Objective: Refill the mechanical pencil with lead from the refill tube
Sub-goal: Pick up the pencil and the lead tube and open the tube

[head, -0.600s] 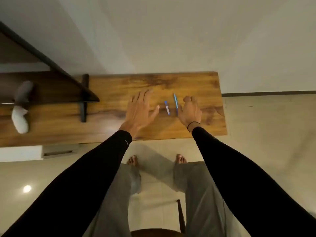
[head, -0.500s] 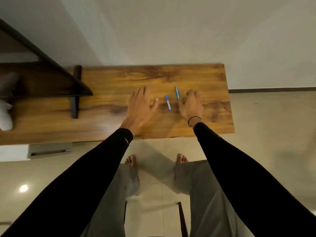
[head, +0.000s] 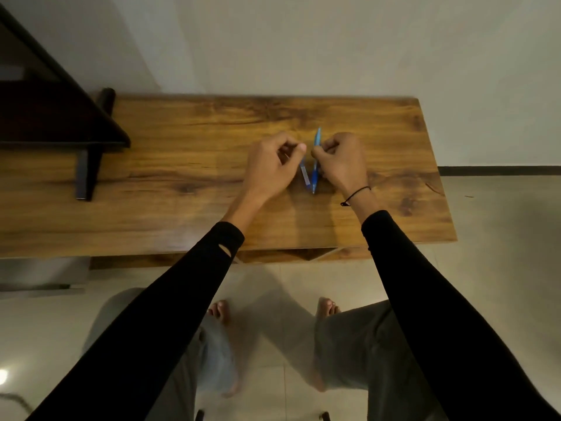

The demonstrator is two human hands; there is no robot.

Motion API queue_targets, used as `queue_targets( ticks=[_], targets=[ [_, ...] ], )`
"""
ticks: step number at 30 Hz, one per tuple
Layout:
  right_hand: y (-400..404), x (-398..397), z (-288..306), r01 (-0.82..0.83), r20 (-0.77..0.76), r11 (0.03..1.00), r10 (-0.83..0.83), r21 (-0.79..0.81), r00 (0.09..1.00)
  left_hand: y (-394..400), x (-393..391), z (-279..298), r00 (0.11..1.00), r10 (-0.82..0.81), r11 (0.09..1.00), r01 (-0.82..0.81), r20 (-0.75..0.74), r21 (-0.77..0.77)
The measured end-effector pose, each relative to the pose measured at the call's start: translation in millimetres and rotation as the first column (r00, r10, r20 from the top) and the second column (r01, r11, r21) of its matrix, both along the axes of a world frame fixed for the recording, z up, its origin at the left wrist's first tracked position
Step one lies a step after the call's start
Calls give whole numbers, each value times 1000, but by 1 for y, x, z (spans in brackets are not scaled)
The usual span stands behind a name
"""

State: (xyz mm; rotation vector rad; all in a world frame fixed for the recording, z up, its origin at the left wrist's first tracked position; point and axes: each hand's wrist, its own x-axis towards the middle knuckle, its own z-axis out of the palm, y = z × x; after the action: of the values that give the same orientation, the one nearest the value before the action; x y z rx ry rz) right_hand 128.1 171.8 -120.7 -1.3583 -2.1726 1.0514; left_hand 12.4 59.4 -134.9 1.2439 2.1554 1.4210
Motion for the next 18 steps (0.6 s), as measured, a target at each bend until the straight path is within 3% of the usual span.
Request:
queue_targets(
  ticks=[4,7,12,18],
  targets=[
    [-11,6,-1,18,-210,991,-46,-133,977,6,13,3,962,-37,999,40,270,-4],
    [-10,9,5,-3,-299,980,-57,-198,953,6,14,4,922,-62,997,75,381,-20],
    [-15,10,17,-123,-343,965,38,-230,938,-2,10,10,875,-125,987,156,469,-28],
    [-6,8,29,-133,-351,939,14,-317,936,2,2,10,930,-130,988,149,345,-28]
  ],
)
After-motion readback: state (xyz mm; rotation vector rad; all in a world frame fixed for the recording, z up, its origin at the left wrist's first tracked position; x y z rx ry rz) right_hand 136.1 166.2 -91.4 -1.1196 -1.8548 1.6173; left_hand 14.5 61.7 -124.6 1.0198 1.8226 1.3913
